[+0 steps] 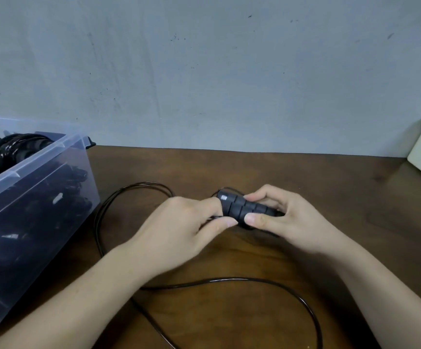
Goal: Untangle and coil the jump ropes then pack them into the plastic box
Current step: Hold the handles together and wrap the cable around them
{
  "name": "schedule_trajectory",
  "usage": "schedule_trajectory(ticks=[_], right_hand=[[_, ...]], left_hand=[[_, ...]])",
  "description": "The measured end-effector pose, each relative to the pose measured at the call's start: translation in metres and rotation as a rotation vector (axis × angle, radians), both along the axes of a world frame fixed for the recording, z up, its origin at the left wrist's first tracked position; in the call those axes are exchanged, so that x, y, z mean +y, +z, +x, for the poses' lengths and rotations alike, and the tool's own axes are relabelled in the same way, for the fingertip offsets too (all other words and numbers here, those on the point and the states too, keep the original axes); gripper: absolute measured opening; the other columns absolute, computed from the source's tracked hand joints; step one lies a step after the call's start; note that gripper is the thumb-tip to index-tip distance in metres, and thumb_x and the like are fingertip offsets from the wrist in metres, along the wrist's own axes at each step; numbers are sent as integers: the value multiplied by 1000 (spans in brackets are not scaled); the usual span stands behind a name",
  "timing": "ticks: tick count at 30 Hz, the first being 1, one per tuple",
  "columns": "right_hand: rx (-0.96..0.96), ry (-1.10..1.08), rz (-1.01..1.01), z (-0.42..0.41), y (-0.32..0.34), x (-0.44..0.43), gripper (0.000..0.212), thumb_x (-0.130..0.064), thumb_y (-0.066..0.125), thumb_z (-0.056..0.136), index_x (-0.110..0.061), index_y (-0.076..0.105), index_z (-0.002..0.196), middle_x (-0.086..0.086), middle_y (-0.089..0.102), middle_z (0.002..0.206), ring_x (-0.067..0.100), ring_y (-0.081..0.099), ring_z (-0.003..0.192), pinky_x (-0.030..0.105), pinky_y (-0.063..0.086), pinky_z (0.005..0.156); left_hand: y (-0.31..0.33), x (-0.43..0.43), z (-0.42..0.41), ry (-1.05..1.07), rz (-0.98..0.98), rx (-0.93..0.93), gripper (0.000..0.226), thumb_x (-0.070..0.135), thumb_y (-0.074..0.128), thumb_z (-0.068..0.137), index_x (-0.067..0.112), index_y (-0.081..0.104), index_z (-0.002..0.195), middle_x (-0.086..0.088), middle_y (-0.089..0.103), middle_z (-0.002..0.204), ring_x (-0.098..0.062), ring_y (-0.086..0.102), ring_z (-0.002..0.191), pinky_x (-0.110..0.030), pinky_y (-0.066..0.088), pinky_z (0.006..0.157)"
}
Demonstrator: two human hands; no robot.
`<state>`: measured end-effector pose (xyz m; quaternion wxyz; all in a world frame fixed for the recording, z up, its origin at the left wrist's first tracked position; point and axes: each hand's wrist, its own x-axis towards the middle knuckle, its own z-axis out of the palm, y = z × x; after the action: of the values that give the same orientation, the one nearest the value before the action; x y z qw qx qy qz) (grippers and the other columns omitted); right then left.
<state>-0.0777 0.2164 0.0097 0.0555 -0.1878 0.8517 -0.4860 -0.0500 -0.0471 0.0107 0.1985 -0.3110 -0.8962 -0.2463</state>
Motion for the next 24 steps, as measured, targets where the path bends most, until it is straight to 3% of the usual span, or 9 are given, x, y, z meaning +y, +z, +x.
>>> schedule_trajectory(ticks=[2, 6, 9, 12, 14, 16, 19, 22, 24], right_hand=[[-86, 109, -12, 4, -2, -6, 28, -36, 82, 93, -26, 73, 118, 1, 80, 113, 30, 74, 108, 52, 55, 105], [-213, 312, 33, 17, -2, -19, 23, -34, 84, 93, -31, 73, 113, 6, 79, 113, 39, 71, 109, 56, 52, 104], [-295, 445, 72, 27, 5, -24, 28, -31, 85, 93, -24, 71, 117, 6, 78, 122, 36, 70, 118, 61, 46, 112], [-293, 523, 54, 35, 17, -23, 32, -23, 86, 92, -16, 68, 118, 8, 77, 122, 37, 69, 119, 59, 45, 114], [-272, 527, -31, 40, 25, -20, 35, -14, 88, 89, -14, 66, 117, 7, 78, 114, 32, 71, 105, 49, 52, 104], [-296, 496, -174, 39, 31, -13, 40, -7, 88, 84, -13, 63, 115, 13, 77, 108, 28, 64, 91, 39, 50, 87], [-275, 462, -321, 32, 33, -1, 49, -12, 84, 82, -8, 51, 117, 27, 75, 114, 31, 54, 78, 39, 43, 74], [-213, 363, -519, 26, 34, 3, 59, -19, 88, 78, -2, 48, 117, 39, 69, 114, 29, 38, 63, 31, 37, 55], [-126, 193, -596, 22, 33, 5, 64, -28, 91, 77, -4, 50, 119, 40, 68, 112, 30, 44, 64, 32, 39, 54]], left_hand=[[5, -8, -4, 12, 69, -39, 39, 60, 61, 99, 31, 52, 75, 8, 45, 55, -12, 48, 55, -19, 30, 50], [7, -13, -10, -32, 195, -186, 49, 62, 77, 86, 22, 55, 68, 1, 52, 58, -18, 46, 56, -39, 39, 53], [3, -18, -16, -100, 264, -332, 52, 51, 89, 77, 17, 52, 65, 0, 45, 56, -10, 34, 56, -31, 30, 54], [-4, -20, -20, -156, 297, -405, 54, 52, 86, 80, 16, 48, 67, 8, 41, 56, -8, 32, 58, -25, 27, 55], [-12, -13, -23, -171, 301, -415, 52, 58, 71, 92, 16, 52, 69, 4, 45, 56, -6, 37, 56, -23, 30, 55], [-26, -5, -25, -170, 332, -492, 46, 51, 57, 104, 20, 58, 71, 4, 51, 61, -2, 45, 61, -19, 35, 61], [-42, 4, -26, -61, 381, -520, 27, 33, 53, 104, 47, 66, 84, 20, 62, 79, -1, 58, 77, -27, 47, 74], [-31, 17, -13, -43, 357, -379, 43, 45, 32, 111, 35, 61, 80, -1, 58, 66, -15, 58, 62, -34, 46, 62], [-22, 25, -2, -76, 267, -369, 50, 53, 25, 114, 32, 57, 83, -7, 51, 61, -19, 53, 56, -43, 45, 60]])
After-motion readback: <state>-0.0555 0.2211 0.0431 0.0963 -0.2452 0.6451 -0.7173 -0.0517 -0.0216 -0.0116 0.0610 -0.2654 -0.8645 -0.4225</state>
